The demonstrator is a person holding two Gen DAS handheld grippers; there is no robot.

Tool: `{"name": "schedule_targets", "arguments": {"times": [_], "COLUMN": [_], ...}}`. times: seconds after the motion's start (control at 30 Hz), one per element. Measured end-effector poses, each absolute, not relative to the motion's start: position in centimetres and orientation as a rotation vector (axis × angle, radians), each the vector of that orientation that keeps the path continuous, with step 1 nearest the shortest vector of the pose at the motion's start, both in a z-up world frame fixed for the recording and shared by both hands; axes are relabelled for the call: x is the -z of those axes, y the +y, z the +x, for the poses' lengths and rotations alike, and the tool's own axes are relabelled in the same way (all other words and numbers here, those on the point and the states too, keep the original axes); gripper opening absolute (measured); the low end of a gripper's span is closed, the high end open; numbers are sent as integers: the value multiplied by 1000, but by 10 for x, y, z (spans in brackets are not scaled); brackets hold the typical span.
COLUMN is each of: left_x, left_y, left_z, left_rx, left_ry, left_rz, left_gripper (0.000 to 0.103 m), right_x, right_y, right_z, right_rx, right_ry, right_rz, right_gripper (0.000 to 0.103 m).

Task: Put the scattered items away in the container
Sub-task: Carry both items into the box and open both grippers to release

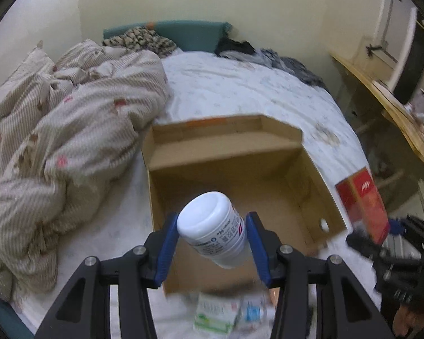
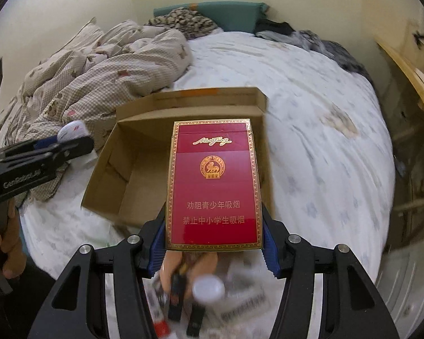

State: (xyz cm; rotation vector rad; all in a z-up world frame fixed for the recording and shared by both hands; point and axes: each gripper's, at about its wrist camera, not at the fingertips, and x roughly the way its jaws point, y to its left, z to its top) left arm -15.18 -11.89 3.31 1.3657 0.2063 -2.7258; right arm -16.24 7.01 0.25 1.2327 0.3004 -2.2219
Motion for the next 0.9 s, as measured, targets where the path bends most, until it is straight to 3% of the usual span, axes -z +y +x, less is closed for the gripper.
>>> {"name": "schedule_targets", "arguments": {"times": [0.43, 0.53, 0.77, 0.8, 0.87, 0.9], "left_x": [79, 86, 89, 89, 92, 93], "left_y": [-134, -131, -124, -122, -117, -115], "left_z": [-223, -228, -229, -229, -230, -229], "left_rx": [2543, 2518, 2511, 2510, 2513, 2514], "left_ry": [258, 169, 34, 10, -33, -47], "left_rz": [1653, 1645, 1614, 1609, 1613, 1618], "left_gripper": [49, 49, 50, 50, 64, 66], "right_x": [87, 105, 124, 125, 126, 126], "right_y": [-6, -16, -10, -9, -7, -6], "right_z": [-218, -219, -218, -217, -215, -213], "right_rx": [2075, 2043, 2004, 1997, 1993, 1998], "right_ry": [579, 647, 603, 597, 594, 601], "right_rz": [1373, 1404, 1471, 1477, 1481, 1476], "right_gripper": [60, 60, 62, 63, 69, 70]}}
